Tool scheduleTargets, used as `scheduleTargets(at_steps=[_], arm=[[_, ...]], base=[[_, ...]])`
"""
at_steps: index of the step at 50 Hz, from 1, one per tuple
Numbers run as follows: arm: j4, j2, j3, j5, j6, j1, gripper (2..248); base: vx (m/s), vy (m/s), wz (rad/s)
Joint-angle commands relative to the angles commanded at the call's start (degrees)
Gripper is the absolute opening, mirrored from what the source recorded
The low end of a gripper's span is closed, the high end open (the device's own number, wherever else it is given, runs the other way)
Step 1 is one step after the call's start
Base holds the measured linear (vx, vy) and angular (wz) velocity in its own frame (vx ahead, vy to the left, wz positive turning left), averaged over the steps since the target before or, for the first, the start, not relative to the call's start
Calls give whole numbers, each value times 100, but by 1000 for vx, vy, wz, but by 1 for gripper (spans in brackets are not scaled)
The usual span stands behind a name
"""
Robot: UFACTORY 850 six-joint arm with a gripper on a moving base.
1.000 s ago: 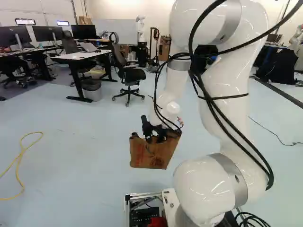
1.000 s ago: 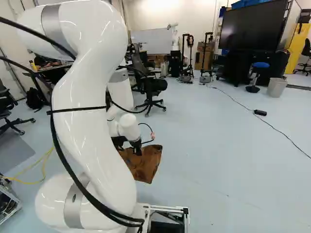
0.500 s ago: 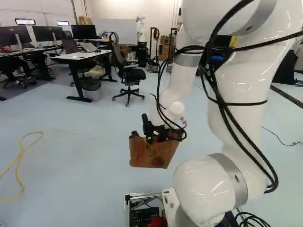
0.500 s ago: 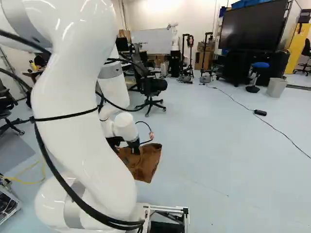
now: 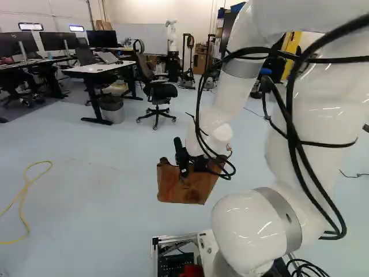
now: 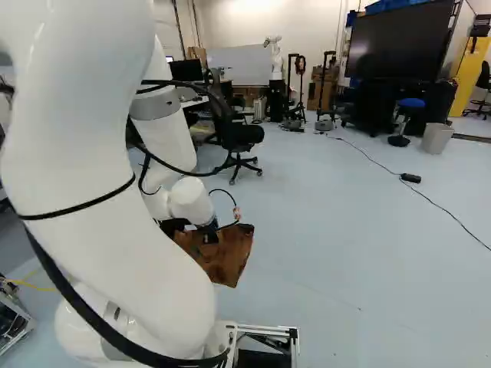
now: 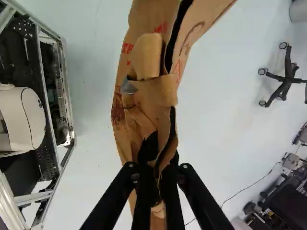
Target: Pick up the grocery bag from the ground
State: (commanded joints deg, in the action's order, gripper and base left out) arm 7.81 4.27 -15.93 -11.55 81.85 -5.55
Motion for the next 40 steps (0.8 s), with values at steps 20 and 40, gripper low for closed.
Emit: scheduleTargets(at_steps=[20,40], arm=[[0,-888,463,0,0,-18,24],[-11,-904,472,-53,-113,-10,24]], base=[[0,0,0],[0,0,0]])
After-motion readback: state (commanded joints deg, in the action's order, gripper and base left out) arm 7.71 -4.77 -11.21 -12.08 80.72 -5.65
